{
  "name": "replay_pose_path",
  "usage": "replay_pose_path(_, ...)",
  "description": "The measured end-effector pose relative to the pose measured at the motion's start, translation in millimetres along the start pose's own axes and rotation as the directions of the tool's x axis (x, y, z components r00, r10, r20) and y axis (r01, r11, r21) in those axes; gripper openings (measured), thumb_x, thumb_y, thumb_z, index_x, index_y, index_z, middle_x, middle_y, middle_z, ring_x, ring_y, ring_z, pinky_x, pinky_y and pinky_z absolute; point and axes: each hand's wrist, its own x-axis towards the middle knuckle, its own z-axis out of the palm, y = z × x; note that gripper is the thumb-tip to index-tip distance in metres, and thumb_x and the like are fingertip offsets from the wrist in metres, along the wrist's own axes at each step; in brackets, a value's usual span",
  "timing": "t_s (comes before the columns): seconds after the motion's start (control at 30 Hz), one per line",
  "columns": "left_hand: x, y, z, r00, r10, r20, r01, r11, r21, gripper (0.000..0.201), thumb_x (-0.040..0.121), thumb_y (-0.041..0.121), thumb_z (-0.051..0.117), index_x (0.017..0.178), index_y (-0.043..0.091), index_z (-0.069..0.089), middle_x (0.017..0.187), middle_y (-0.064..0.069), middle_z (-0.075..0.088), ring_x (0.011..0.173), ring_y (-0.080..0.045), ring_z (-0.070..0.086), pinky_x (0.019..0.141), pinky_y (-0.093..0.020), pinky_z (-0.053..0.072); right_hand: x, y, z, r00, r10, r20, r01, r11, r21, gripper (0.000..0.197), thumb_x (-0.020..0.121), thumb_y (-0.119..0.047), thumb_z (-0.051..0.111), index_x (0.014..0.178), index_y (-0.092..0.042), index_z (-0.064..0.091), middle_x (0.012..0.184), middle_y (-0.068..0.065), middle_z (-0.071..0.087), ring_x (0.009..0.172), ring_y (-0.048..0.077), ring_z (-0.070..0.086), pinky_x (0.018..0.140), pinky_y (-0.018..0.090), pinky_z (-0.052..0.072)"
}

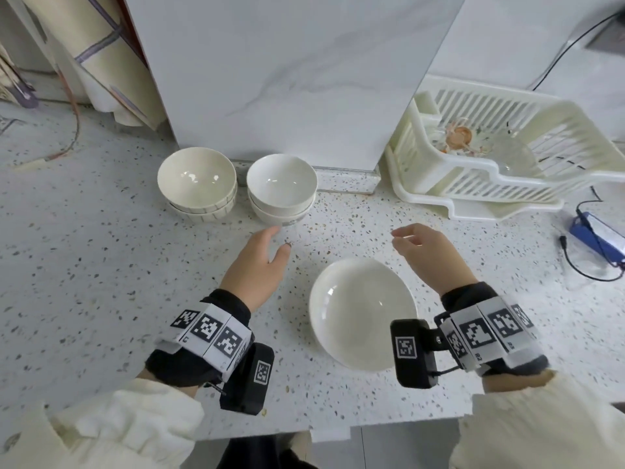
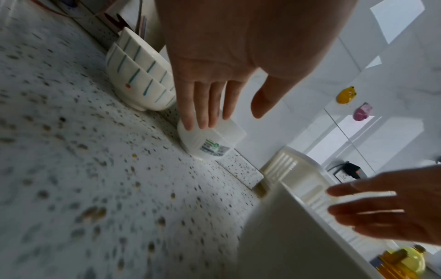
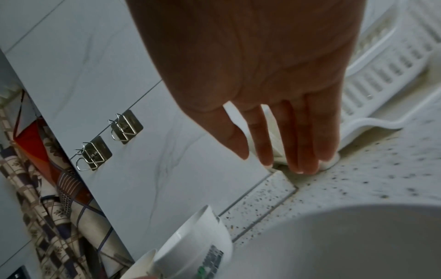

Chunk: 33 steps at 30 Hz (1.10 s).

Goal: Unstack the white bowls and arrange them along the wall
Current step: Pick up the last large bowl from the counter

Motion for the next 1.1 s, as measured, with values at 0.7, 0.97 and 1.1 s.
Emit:
replay_pose_path(0.7,-52,16,70,0.992,-0.022,0.128,0.022,1.0,0.003,0.045,0.09,0.026,0.045,0.134,0.026,0.033,0.131,0.002,0.051,0.117,-0.013,0.048,0.084,-0.029,0.039,-41,91,26,0.98,0.139,0.145,-0.161,0.975,0.154,0.035,0.089,-0.006,0.028,0.123,-0.003,0.039,0.053,0.012,0.06,0.032,0.014,0.056,0.039,0.022,0.051)
replay_pose_path(0.97,-23,26,79,0.98,-0.104,0.171,0.108,0.994,-0.02,0.046,0.094,0.028,0.032,0.138,0.023,0.027,0.136,-0.005,0.05,0.112,-0.024,0.055,0.094,-0.037,0.046,-11,82,25,0.965,0.189,0.181,-0.261,0.766,0.587,0.041,0.095,-0.017,0.033,0.134,-0.004,0.035,0.066,0.022,0.065,0.054,0.028,0.066,0.051,0.03,0.06)
replay_pose_path(1.1,2,31,77,0.97,-0.124,0.209,0.147,0.984,-0.097,0.046,0.093,0.03,0.03,0.138,0.024,0.026,0.13,-0.01,0.052,0.109,-0.028,0.057,0.095,-0.048,0.048,3,72,25,0.968,0.154,0.197,-0.247,0.708,0.661,0.04,0.096,-0.016,0.029,0.134,-0.005,0.036,0.073,0.027,0.064,0.061,0.033,0.066,0.052,0.03,0.06)
